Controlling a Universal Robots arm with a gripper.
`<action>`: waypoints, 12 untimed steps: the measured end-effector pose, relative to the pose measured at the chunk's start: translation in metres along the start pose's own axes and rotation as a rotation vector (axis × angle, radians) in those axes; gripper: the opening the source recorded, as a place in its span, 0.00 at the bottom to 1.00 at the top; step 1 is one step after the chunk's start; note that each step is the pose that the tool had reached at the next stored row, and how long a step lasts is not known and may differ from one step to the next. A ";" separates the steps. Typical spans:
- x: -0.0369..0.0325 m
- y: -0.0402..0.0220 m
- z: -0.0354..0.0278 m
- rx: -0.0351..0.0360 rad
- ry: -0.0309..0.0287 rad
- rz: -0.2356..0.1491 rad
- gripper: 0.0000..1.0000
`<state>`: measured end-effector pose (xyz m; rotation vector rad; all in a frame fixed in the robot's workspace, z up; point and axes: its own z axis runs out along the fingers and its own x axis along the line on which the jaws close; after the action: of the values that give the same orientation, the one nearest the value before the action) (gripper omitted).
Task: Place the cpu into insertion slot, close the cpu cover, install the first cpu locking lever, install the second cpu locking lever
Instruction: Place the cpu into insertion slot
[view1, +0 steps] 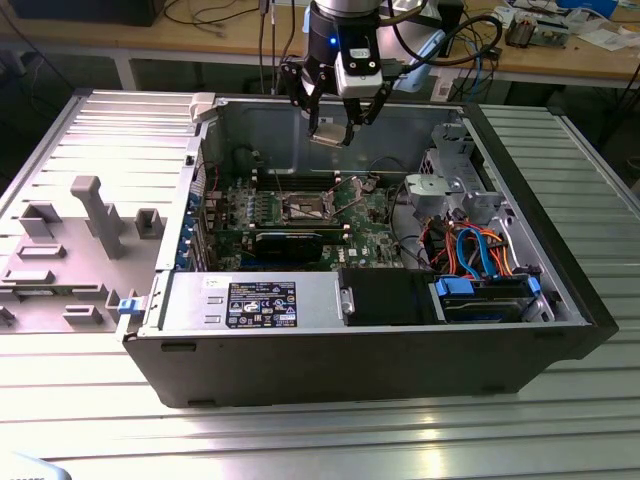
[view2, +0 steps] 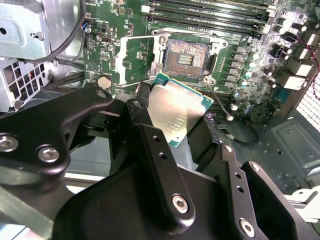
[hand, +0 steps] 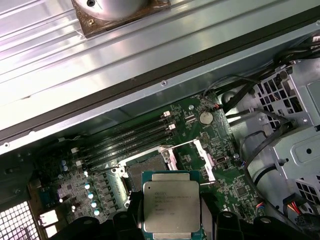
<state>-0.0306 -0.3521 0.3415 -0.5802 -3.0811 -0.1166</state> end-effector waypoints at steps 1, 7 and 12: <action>0.0000 0.0000 0.0000 0.0000 0.0000 0.001 0.55; 0.0000 0.0000 0.0000 -0.0001 -0.0005 0.007 0.55; 0.0000 0.0000 0.0000 -0.0002 -0.0008 0.011 0.55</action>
<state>-0.0306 -0.3521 0.3415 -0.5975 -3.0781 -0.1167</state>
